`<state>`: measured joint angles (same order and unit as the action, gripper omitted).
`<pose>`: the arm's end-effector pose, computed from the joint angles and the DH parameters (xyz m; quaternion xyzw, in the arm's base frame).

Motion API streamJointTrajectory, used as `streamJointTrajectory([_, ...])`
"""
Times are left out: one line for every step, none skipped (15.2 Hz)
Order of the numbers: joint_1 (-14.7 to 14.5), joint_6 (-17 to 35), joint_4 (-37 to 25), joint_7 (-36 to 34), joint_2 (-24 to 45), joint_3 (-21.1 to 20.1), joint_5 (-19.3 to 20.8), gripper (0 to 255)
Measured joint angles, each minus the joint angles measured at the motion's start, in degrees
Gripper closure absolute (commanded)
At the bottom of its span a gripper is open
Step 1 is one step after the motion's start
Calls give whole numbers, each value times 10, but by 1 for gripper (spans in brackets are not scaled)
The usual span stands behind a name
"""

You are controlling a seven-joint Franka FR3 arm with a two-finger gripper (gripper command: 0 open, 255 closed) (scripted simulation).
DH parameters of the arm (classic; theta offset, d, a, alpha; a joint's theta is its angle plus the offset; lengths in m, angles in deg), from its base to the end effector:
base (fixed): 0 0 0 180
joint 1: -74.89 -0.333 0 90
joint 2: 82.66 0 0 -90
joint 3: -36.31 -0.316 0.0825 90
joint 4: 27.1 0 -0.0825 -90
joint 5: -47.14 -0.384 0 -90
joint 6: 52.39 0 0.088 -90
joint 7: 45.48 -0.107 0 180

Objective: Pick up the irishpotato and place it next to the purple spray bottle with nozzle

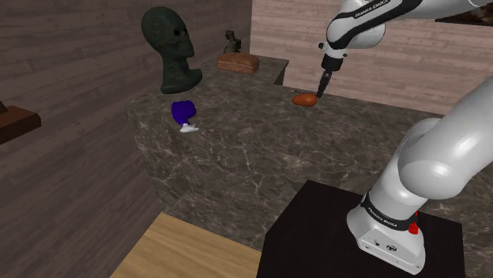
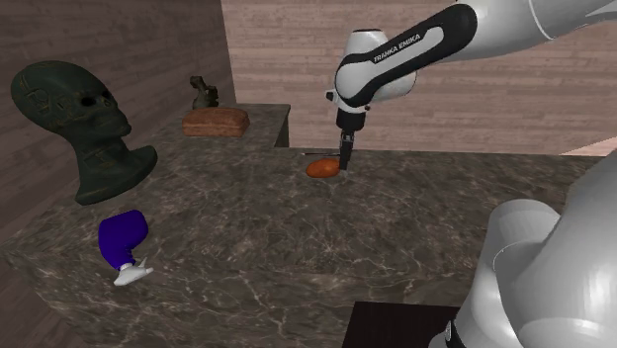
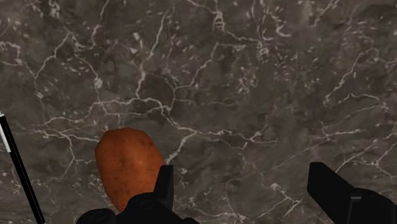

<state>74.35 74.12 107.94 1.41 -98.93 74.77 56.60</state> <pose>0.3676 -0.3017 0.4228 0.9903 0.1308 0.0439 0.0134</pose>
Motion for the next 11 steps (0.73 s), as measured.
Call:
streamJointTrajectory([-7,9,-16,28,24,16,-17,0])
streamJointTrajectory([-14,22,-27,56,50,31,-37,0])
streamJointTrajectory([-23,32,-46,88,82,46,-64,0])
streamJointTrajectory([-28,36,-69,122,115,59,-95,0])
streamJointTrajectory([-29,44,-80,155,139,68,-122,0])
streamJointTrajectory([-26,50,-97,192,171,77,-155,0])
streamJointTrajectory([-22,50,-116,225,200,79,-186,0])
streamJointTrajectory([-16,51,-131,248,223,77,-212,0])
streamJointTrajectory([-12,55,-134,262,235,76,-225,0])
streamJointTrajectory([-8,59,-138,273,246,73,-238,0])
streamJointTrajectory([-6,63,-138,280,253,71,-246,0])
